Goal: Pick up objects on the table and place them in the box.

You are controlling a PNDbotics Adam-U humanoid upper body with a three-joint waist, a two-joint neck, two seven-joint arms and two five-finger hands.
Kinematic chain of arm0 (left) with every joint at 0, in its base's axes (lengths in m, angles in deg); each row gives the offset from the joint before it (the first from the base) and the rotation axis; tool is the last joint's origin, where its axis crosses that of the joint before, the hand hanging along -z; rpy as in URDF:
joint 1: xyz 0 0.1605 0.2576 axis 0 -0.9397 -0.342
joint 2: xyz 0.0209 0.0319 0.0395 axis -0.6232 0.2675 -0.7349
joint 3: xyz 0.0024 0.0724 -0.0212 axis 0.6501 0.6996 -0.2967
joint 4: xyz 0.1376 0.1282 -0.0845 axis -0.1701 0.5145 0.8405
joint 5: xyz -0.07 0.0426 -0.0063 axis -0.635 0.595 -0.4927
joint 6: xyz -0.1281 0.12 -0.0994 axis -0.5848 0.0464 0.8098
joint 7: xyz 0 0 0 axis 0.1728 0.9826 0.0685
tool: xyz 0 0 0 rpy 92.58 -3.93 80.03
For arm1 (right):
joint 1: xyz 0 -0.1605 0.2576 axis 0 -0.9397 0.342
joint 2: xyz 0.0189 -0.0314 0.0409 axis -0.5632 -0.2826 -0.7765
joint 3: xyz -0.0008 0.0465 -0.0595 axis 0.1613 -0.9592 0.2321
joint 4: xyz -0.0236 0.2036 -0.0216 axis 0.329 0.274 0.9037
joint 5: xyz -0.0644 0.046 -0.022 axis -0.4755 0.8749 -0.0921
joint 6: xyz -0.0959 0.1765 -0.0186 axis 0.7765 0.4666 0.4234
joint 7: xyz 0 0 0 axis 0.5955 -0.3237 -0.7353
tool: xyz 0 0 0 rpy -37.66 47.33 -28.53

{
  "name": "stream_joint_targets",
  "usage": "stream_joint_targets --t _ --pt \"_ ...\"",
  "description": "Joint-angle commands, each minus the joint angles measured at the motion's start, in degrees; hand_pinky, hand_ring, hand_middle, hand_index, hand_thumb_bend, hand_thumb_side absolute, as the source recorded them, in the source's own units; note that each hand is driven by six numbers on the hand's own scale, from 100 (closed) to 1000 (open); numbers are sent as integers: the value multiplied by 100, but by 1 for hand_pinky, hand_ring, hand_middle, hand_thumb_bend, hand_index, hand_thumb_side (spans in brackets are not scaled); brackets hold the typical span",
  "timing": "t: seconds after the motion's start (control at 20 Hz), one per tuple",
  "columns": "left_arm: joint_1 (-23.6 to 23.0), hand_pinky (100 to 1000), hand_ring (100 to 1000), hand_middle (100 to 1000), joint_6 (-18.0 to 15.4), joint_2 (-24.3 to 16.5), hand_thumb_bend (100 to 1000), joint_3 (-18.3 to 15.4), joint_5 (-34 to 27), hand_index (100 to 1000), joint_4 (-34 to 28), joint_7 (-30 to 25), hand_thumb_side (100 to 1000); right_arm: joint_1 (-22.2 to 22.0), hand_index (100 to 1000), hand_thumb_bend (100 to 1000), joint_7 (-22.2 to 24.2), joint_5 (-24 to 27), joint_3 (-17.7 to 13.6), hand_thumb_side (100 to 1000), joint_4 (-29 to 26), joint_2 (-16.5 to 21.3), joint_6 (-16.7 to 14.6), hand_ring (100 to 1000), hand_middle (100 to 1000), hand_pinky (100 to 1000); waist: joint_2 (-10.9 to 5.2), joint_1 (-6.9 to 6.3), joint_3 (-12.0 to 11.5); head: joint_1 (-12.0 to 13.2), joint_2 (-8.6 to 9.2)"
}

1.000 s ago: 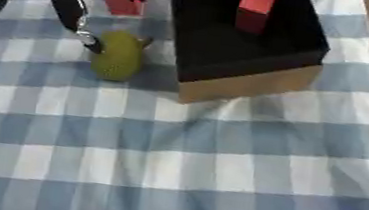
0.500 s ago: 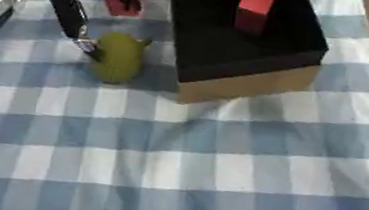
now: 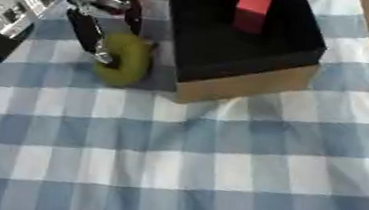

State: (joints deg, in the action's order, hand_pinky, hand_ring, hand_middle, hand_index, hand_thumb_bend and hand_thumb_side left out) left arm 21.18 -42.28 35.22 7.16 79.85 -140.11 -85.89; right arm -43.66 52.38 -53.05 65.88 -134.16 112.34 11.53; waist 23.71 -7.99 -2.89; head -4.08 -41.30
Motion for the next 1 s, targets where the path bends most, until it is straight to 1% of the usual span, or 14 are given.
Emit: stream_joint_targets --t 0.05,0.1,0.35,0.5,0.65,0.85,1.0 --pt "102 750 719 604 -203 -184 202 -148 -11 552 -226 -420 151 9 855 100 13 26 -42 470 -83 85 5 1000 452 889 -188 -37 -19 1 -4" --pt "105 733 702 595 -109 -214 152 -168 -23 522 -307 -403 100 3 855 100 12 25 -43 470 -83 87 7 1000 452 890 -194 -36 -27 -2 -8" --pt "94 713 676 576 255 -395 156 -263 -295 487 -797 -337 100 -19 855 100 4 21 -50 470 -83 99 11 1000 452 889 -218 -26 -60 -16 -23" --pt "102 711 674 574 410 -547 165 -348 -450 484 -1105 -323 100 -32 854 100 -7 18 -57 470 -83 104 9 1000 452 889 -227 -21 -78 -26 -27" --pt "143 712 674 572 534 -656 150 -480 -533 483 -1418 -246 100 -41 854 100 -18 16 -61 470 -83 105 11 1000 452 889 -228 -17 -93 -30 -31" --pt "291 713 674 572 676 -630 127 -659 -643 483 -1695 -144 100 -43 854 100 -20 17 -55 470 -83 99 8 1000 450 889 -218 -2 -91 -28 -31" --pt "459 712 672 571 752 -510 106 -745 -601 483 -1736 -35 100 -33 854 100 -15 25 -49 470 -83 94 0 1000 450 890 -206 6 -75 -16 -17"
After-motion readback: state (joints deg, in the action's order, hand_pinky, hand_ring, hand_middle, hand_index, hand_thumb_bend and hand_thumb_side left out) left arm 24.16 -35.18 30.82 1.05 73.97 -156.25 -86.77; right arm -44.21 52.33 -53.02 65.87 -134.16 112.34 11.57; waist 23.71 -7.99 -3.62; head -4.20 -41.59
